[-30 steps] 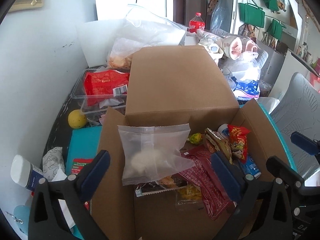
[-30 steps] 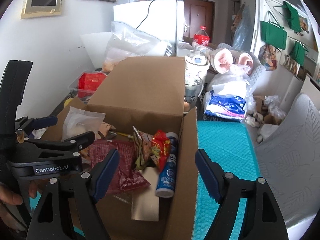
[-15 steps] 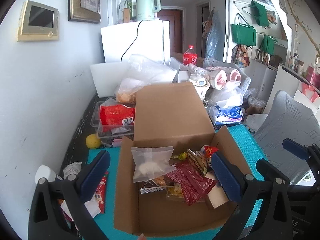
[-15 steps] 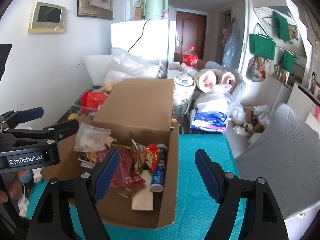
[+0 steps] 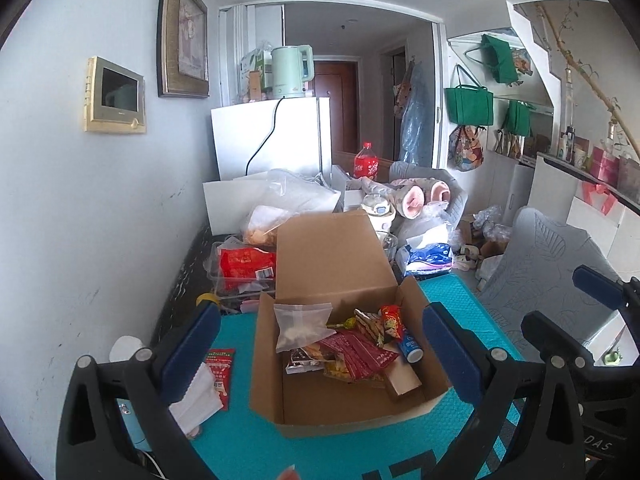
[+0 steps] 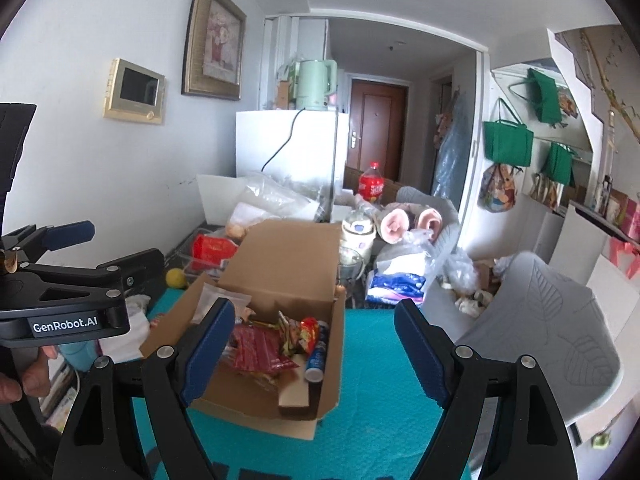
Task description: Organize snacks
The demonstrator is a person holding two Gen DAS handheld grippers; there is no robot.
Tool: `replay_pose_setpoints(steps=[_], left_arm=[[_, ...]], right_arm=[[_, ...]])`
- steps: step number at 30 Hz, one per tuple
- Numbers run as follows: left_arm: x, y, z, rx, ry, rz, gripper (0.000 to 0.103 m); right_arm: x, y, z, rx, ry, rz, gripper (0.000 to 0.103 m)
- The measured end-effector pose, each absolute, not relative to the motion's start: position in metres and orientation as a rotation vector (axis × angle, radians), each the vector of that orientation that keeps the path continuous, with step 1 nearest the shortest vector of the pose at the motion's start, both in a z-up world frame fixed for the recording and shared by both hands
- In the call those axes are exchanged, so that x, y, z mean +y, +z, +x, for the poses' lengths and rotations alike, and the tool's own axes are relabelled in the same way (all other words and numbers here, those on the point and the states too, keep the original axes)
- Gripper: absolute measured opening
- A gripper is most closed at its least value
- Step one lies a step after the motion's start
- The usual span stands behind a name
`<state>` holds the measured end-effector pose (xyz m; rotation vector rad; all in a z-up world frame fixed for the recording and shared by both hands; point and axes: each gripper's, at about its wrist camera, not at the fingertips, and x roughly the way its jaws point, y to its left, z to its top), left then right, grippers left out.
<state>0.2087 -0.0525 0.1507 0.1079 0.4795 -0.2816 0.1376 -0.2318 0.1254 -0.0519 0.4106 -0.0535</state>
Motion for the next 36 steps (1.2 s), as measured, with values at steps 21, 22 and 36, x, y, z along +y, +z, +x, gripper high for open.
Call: replay_pose_setpoints(steps=[21, 22, 36], left_arm=[[-0.031, 0.106, 0.098, 0.483, -0.362, 0.175, 0.103], [-0.031, 0.103, 0.096, 0.486, -0.361, 0.174, 0.103], [-0.026, 0.081, 0.085, 0.532, -0.381, 0.128, 0.103]], right_arm=[[-0.219, 0.081, 0.039, 0.408, -0.094, 0.038, 0.086], [-0.219, 0.078, 0.037, 0.417, -0.100, 0.039, 0.086], [-0.217, 0.051, 0.027, 0.484, -0.099, 0.035, 0.086]])
